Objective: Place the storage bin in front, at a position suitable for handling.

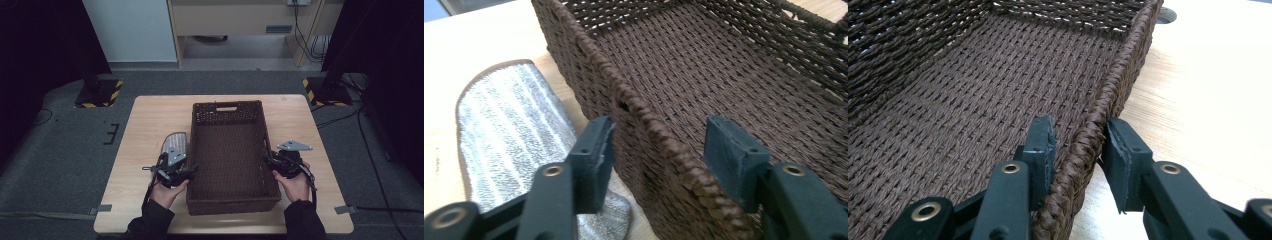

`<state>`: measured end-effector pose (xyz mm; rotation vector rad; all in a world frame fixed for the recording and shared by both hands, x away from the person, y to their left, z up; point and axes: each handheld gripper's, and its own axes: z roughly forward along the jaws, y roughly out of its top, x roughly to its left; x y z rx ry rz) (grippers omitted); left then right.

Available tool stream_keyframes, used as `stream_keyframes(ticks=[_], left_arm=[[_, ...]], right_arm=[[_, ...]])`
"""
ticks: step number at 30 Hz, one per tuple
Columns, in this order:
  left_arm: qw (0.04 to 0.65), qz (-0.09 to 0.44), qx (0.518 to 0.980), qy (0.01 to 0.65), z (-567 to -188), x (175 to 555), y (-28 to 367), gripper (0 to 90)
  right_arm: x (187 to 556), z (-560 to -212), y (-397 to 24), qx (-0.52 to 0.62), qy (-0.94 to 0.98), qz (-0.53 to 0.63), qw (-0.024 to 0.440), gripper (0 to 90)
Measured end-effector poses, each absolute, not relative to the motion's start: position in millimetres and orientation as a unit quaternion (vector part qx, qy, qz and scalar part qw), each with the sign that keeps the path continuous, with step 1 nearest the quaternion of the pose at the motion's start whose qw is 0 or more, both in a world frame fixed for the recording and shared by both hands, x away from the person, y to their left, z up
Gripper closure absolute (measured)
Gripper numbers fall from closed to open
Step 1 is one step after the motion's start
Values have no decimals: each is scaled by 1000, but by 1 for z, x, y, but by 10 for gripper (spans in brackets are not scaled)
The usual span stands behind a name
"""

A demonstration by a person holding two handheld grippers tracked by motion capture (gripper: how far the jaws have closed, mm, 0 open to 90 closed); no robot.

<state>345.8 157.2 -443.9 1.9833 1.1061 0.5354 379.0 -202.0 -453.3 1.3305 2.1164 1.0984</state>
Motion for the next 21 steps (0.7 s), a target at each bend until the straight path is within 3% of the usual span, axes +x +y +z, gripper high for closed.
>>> stream_keyframes(ticks=[10, 21], left_arm=[[431, 212, 749, 457, -430, 351, 184, 378], [397, 246, 734, 493, -436, 362, 228, 380]], right_arm=[[372, -453, -196, 489, 753, 385, 215, 667], [373, -454, -198, 491, 749, 392, 210, 654]])
